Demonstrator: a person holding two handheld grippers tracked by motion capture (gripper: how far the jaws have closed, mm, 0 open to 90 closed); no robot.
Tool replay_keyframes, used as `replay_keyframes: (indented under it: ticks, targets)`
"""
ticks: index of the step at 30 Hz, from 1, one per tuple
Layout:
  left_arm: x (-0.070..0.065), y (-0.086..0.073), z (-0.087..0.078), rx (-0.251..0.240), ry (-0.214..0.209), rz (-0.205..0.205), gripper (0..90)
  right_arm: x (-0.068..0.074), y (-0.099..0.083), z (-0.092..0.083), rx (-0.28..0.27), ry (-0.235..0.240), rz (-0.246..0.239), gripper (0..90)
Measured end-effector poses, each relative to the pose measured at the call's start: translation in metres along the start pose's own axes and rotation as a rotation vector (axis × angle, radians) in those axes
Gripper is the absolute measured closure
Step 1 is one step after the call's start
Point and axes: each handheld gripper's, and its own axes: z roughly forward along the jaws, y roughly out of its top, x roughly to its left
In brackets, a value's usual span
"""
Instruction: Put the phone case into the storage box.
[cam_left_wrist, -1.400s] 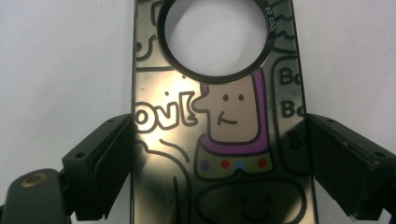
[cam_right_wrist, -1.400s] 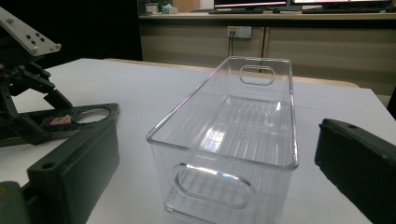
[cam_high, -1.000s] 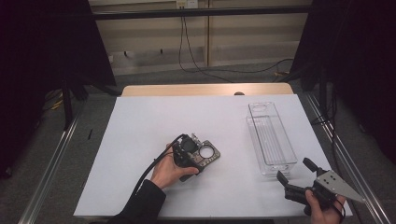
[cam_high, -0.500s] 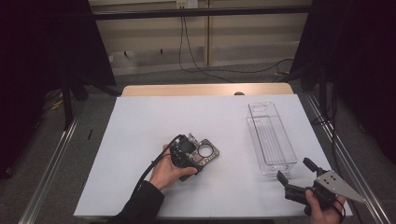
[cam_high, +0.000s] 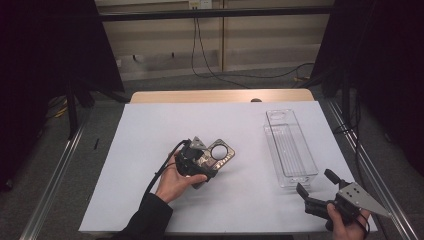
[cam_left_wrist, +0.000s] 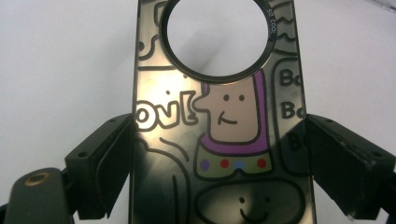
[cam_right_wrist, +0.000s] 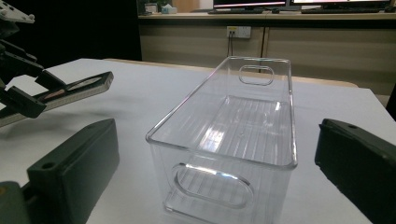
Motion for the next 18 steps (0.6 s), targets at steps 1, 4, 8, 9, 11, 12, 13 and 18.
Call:
replay_keyframes:
  ticks: [1, 4, 8, 9, 11, 12, 13, 18]
  targets:
    - [0.0, 0.0, -0.001, -0.011, -0.001, -0.004, 12.6, 0.0, 0.0, 0.0, 0.0, 0.0, 0.0, 0.0]
    - [0.001, -0.001, -0.004, -0.036, 0.005, -0.007, 12.6, 0.0, 0.0, 0.0, -0.001, 0.0, 0.0, 0.0]
    - [0.0, -0.001, -0.007, -0.043, -0.004, 0.019, 12.5, 0.0, 0.0, 0.0, 0.0, 0.0, 0.0, 0.0]
    - [-0.001, -0.001, -0.007, -0.054, -0.009, 0.025, 12.5, 0.0, 0.0, 0.0, 0.0, 0.0, 0.0, 0.0]
    - [-0.002, -0.001, -0.008, -0.065, -0.01, 0.034, 12.5, 0.0, 0.0, 0.0, 0.0, 0.0, -0.001, 0.0]
    - [-0.002, -0.001, -0.009, -0.075, -0.014, 0.033, 12.5, 0.0, 0.0, 0.0, 0.0, 0.001, -0.001, 0.0]
    - [-0.002, -0.002, -0.01, -0.09, -0.018, 0.035, 12.5, 0.0, 0.0, 0.0, 0.0, 0.001, -0.002, 0.0]
    - [0.002, -0.005, -0.015, -0.139, -0.059, 0.033, 12.5, 0.0, 0.0, 0.0, 0.0, 0.0, 0.0, 0.0]
